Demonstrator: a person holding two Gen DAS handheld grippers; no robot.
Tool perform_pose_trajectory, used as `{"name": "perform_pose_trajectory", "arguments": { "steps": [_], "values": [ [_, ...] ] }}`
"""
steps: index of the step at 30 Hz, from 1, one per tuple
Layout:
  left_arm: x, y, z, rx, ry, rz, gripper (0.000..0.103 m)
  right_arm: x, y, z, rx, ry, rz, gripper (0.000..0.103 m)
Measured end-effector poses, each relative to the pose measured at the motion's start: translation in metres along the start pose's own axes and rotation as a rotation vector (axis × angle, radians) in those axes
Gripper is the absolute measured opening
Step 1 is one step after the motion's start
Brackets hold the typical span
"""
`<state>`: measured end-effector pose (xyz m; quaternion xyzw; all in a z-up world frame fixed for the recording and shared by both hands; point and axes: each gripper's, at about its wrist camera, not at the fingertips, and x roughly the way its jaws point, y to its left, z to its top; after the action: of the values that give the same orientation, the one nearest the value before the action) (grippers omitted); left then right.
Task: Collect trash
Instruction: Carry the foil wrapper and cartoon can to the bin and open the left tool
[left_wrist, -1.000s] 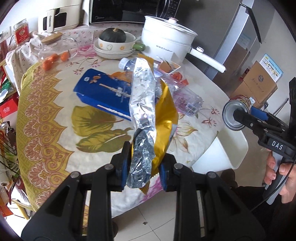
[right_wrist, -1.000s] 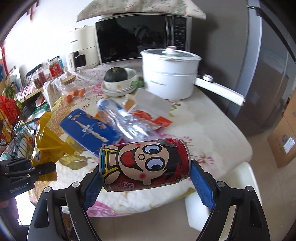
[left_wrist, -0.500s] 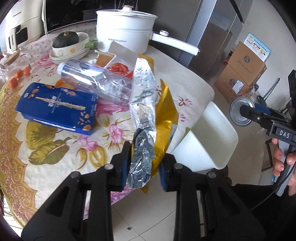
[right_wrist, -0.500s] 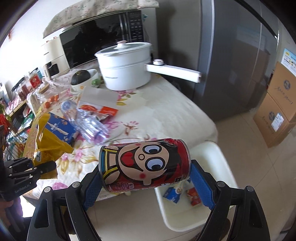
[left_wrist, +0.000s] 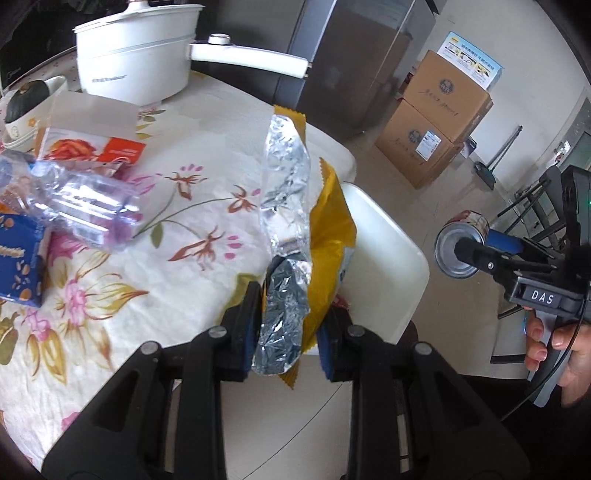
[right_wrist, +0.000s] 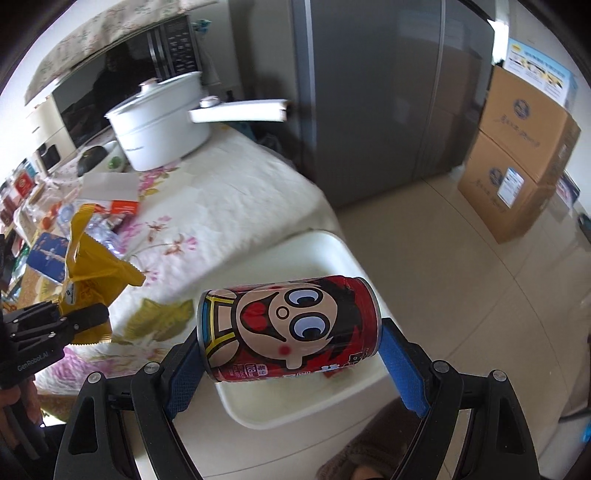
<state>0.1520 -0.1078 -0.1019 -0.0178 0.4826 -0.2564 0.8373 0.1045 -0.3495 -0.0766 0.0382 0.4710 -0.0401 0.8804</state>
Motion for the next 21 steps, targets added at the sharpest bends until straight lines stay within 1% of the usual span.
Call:
{"name": "perform_pose_trajectory", "arguments": {
  "steps": [4,8,11,15,16,17,18,19,21],
  "values": [
    [0.029,-0.023,-0.002,0.036,0.026,-0.033,0.029,0.007,-0.028,-0.007,0.044,0.024,-0.038,0.088],
    [0.064,-0.038,-0.006,0.059,0.059,-0.038,0.029,0.014,-0.047,-0.011,0.072,0.047,-0.067,0.088],
    [0.086,-0.042,-0.007,0.061,0.073,-0.028,0.029,0.021,-0.055,-0.014,0.082,0.065,-0.082,0.088],
    [0.101,-0.043,-0.008,0.073,0.078,0.004,0.03,0.029,-0.058,-0.017,0.067,0.089,-0.089,0.088],
    [0.103,-0.044,-0.007,0.076,0.076,0.012,0.032,0.03,-0.057,-0.017,0.06,0.093,-0.088,0.088],
    [0.104,-0.044,-0.007,0.077,0.068,0.029,0.036,0.031,-0.055,-0.017,0.053,0.096,-0.088,0.088],
    [0.104,-0.045,-0.005,0.077,0.062,0.048,0.05,0.032,-0.055,-0.017,0.048,0.099,-0.087,0.088],
    [0.103,-0.045,-0.005,0.074,0.054,0.07,0.069,0.033,-0.055,-0.016,0.044,0.101,-0.085,0.089],
    [0.096,-0.042,-0.002,0.066,0.024,0.113,0.08,0.034,-0.053,-0.015,0.04,0.102,-0.083,0.089]
  ]
}}
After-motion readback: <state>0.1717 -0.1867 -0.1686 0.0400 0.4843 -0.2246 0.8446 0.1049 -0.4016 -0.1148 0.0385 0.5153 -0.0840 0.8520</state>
